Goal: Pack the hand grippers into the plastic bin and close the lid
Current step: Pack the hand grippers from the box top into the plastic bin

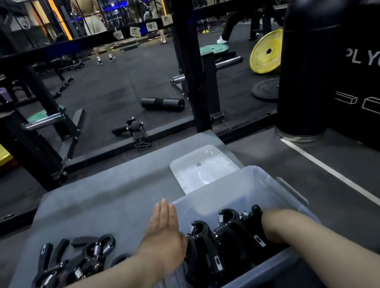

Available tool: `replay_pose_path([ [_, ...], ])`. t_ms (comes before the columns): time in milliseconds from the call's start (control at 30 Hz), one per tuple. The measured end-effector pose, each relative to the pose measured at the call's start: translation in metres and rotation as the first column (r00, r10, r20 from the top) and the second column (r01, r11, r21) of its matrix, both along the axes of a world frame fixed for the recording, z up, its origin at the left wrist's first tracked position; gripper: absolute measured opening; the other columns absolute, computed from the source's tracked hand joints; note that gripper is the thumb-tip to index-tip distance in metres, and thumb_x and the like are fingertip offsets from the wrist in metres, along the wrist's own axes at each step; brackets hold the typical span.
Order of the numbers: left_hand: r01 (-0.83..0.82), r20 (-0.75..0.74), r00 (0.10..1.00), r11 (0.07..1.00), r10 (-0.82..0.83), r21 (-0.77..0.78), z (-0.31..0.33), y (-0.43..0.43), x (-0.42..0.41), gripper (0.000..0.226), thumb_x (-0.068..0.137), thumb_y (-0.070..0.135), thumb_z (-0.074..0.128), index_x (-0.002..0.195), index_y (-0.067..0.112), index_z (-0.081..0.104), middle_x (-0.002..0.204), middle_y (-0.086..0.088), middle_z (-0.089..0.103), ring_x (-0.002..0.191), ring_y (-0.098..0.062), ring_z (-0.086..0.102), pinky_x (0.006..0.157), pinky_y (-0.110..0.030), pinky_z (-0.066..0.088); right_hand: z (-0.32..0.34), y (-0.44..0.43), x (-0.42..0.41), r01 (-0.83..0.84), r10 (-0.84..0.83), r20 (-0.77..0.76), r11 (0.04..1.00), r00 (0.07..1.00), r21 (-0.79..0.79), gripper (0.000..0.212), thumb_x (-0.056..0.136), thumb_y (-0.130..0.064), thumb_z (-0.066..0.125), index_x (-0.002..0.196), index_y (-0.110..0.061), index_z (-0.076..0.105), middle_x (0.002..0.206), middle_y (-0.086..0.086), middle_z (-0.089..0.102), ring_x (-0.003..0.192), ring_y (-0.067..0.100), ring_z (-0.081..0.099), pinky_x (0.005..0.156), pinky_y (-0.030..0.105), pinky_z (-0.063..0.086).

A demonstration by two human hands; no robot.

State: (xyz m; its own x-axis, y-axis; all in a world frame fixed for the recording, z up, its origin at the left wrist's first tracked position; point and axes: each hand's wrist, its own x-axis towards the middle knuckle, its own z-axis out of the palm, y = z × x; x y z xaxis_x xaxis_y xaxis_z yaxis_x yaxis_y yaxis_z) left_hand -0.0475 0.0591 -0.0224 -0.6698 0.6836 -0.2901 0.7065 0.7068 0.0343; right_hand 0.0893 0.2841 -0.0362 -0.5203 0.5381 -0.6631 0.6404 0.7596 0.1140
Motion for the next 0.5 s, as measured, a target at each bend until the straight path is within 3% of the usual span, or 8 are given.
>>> replay_pose_path([
  [167,-0.002,-0.017,1.0,1.0,0.002,-0.005,-0.001,0.001,0.001,0.072,0.103,0.033,0.025,0.153,0.003,-0.017,0.158,-0.014,-0.03,0.147,-0.026,-0.026,0.124,-0.036,0.001,0.001,0.003,0.0,-0.03,0.029,-0.013,0.999,0.999,-0.045,0.068,0.096,-0.019,0.05,0.155,-0.014,0.018,0.161,0.009,0.018,0.142,0.027,0.032,0.112,0.038,0.033],
  [400,0.01,0.016,1.0,1.0,-0.01,0.002,0.005,0.002,-0.001,0.073,0.103,0.033,0.028,0.153,0.004,-0.017,0.158,-0.012,-0.031,0.147,-0.025,-0.028,0.123,-0.035,-0.004,0.014,0.001,0.001,0.007,-0.006,0.047,0.999,0.999,-0.034,0.065,0.095,-0.02,0.054,0.153,-0.015,0.025,0.16,0.007,0.025,0.141,0.027,0.035,0.111,0.036,0.033],
  [500,0.005,0.025,1.0,1.0,-0.005,0.0,0.005,0.0,-0.001,0.073,0.103,0.033,0.028,0.154,0.006,-0.017,0.159,-0.011,-0.031,0.147,-0.024,-0.028,0.123,-0.035,-0.003,0.015,0.003,0.001,0.024,-0.021,0.057,0.999,0.998,-0.039,0.061,0.09,-0.027,0.055,0.148,-0.018,0.038,0.153,0.008,0.037,0.136,0.03,0.04,0.112,0.04,0.034],
])
